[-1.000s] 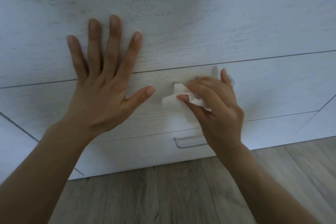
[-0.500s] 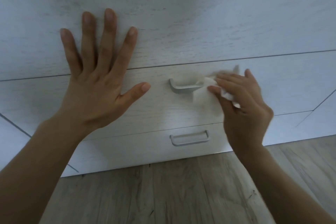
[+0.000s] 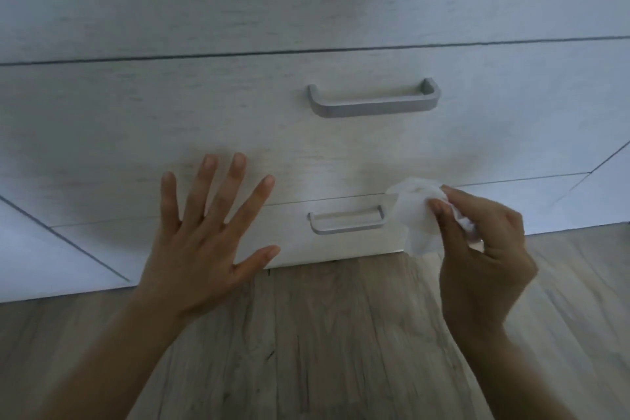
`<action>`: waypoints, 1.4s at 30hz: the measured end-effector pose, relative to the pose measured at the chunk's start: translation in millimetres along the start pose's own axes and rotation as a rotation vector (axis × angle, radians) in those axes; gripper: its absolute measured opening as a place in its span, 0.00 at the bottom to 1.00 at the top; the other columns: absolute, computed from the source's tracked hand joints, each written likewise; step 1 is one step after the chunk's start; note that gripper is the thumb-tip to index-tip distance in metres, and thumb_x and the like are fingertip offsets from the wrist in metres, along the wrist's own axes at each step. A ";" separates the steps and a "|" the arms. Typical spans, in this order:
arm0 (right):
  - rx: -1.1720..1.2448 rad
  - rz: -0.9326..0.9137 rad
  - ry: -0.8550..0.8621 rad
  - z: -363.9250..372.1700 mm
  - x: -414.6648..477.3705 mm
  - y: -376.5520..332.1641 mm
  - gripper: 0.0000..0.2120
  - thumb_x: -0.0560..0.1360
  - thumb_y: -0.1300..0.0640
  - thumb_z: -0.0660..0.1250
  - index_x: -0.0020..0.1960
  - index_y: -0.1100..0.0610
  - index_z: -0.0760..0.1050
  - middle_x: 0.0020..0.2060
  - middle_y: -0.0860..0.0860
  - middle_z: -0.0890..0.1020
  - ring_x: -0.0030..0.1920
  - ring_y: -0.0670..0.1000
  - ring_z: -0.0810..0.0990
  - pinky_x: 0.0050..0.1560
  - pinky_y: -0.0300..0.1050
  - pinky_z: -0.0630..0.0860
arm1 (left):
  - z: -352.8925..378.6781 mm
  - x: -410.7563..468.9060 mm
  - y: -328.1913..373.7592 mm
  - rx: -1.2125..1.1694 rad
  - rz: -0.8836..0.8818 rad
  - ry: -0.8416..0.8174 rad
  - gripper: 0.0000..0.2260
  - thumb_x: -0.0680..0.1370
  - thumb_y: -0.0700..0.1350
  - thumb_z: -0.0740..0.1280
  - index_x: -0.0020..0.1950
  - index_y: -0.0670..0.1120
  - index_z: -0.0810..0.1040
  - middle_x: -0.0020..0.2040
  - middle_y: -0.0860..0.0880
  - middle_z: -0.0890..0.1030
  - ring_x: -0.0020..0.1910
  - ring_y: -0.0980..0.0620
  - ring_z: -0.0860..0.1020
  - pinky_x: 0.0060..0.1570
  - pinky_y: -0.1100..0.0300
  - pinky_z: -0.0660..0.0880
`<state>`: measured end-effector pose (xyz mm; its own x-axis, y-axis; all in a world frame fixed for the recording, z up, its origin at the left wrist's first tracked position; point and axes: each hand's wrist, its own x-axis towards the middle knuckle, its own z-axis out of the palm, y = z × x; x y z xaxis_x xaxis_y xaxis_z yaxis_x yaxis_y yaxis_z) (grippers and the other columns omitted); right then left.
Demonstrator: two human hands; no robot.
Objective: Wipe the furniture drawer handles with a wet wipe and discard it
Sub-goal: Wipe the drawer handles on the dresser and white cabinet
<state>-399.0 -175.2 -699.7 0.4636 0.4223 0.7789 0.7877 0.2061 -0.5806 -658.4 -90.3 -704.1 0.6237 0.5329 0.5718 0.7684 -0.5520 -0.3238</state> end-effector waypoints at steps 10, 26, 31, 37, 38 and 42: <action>-0.081 -0.211 -0.165 68.6 -52.9 34.7 0.13 0.77 0.50 0.66 0.49 0.59 0.83 0.46 0.50 0.84 0.51 0.49 0.77 0.54 0.48 0.69 | 41.3 -9.9 -23.2 0.061 0.018 0.036 0.33 0.79 0.63 0.51 0.77 0.46 0.46 0.76 0.48 0.34 0.74 0.46 0.34 0.67 0.38 0.32; -0.148 -0.257 -0.203 100.8 -67.8 18.1 0.14 0.75 0.45 0.67 0.38 0.55 0.78 0.35 0.46 0.81 0.42 0.46 0.76 0.58 0.43 0.56 | 55.4 -7.9 -25.2 0.096 0.033 0.113 0.36 0.79 0.64 0.55 0.77 0.47 0.43 0.74 0.49 0.31 0.72 0.47 0.30 0.64 0.43 0.26; -0.099 -0.310 -0.216 84.8 -62.6 33.9 0.09 0.75 0.50 0.69 0.45 0.55 0.82 0.44 0.47 0.84 0.49 0.45 0.79 0.58 0.49 0.60 | 55.5 -6.5 -26.2 0.085 0.021 0.103 0.36 0.78 0.65 0.55 0.77 0.49 0.41 0.74 0.50 0.29 0.71 0.48 0.29 0.64 0.42 0.26; -0.037 -0.314 -0.245 100.6 -76.5 12.1 0.06 0.75 0.55 0.70 0.48 0.56 0.83 0.48 0.48 0.84 0.52 0.44 0.80 0.64 0.45 0.56 | 55.7 -8.2 -26.1 0.074 0.027 0.094 0.37 0.78 0.65 0.55 0.77 0.49 0.40 0.74 0.50 0.29 0.71 0.47 0.28 0.63 0.43 0.26; -0.037 -0.331 -0.248 97.3 -73.6 15.8 0.05 0.75 0.56 0.70 0.48 0.56 0.83 0.48 0.47 0.84 0.52 0.44 0.80 0.64 0.46 0.57 | 55.6 -8.7 -25.6 0.069 0.026 0.092 0.37 0.79 0.65 0.54 0.77 0.48 0.40 0.74 0.50 0.29 0.71 0.47 0.28 0.63 0.43 0.26; -0.108 -0.383 -0.244 74.3 -60.1 40.5 0.06 0.76 0.55 0.70 0.49 0.55 0.83 0.49 0.47 0.84 0.52 0.44 0.81 0.62 0.47 0.60 | 55.9 -6.6 -24.9 0.066 0.022 0.099 0.36 0.79 0.65 0.54 0.77 0.48 0.41 0.74 0.50 0.29 0.71 0.48 0.28 0.63 0.43 0.26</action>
<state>-425.1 -126.7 -787.6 0.0323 0.5312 0.8466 0.9272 0.3002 -0.2238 -673.7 -44.2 -742.0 0.6259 0.4537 0.6343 0.7645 -0.5179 -0.3839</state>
